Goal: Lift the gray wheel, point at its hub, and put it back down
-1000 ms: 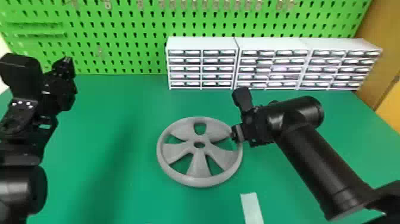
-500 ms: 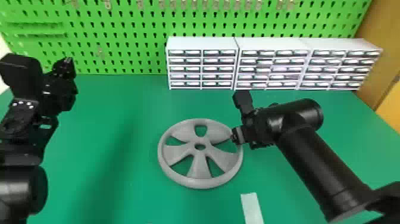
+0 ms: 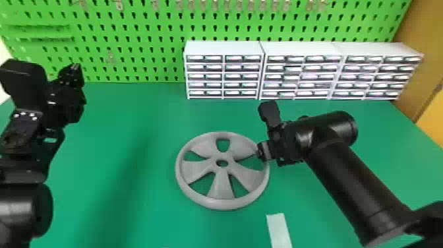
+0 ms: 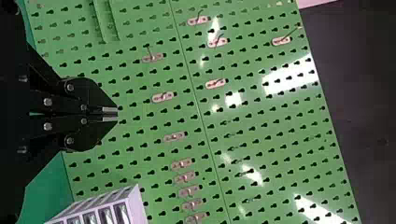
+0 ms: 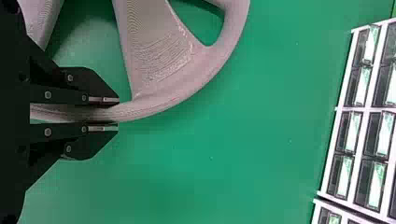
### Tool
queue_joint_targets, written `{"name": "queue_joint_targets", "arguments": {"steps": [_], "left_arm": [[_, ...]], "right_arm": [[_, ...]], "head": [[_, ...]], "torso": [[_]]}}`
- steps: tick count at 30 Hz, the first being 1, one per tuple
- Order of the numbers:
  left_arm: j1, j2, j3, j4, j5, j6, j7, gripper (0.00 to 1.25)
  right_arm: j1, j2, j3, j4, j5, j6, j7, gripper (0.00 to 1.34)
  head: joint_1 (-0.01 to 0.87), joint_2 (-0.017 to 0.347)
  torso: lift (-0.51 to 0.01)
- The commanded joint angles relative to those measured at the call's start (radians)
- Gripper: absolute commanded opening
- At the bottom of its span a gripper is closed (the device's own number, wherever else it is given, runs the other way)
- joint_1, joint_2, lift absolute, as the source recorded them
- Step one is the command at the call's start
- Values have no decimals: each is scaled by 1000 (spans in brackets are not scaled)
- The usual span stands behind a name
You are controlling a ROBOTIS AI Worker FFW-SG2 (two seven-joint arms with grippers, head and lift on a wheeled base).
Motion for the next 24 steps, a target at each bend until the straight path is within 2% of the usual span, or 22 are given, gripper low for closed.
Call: {"name": "queue_joint_targets", "arguments": {"steps": [1,4,8,17,24], "left_arm": [[0,0,0,0,0,0,0,26],[0,0,0,0,0,0,0,26],[2,0,0,0,0,0,0,26],[3,0,2,0,0,0,0,26],[3,0,2,0,3,0,-2,26]], "right_arm": [[-1,3,-4,12,0,-12,0,101],[-1,3,-8,13,-6,-21,0,227],[-3,3,-10,13,-10,-29,0,276],[-5,3,-17,10,-11,-41,0,520],[-3,3,-42,-1,-6,-41,0,792]], "head": [[692,48],[692,48],[692,48],[692,48],[692,48]], "torso": [[-88],[-88],[-88],[-88],[-88]]}}
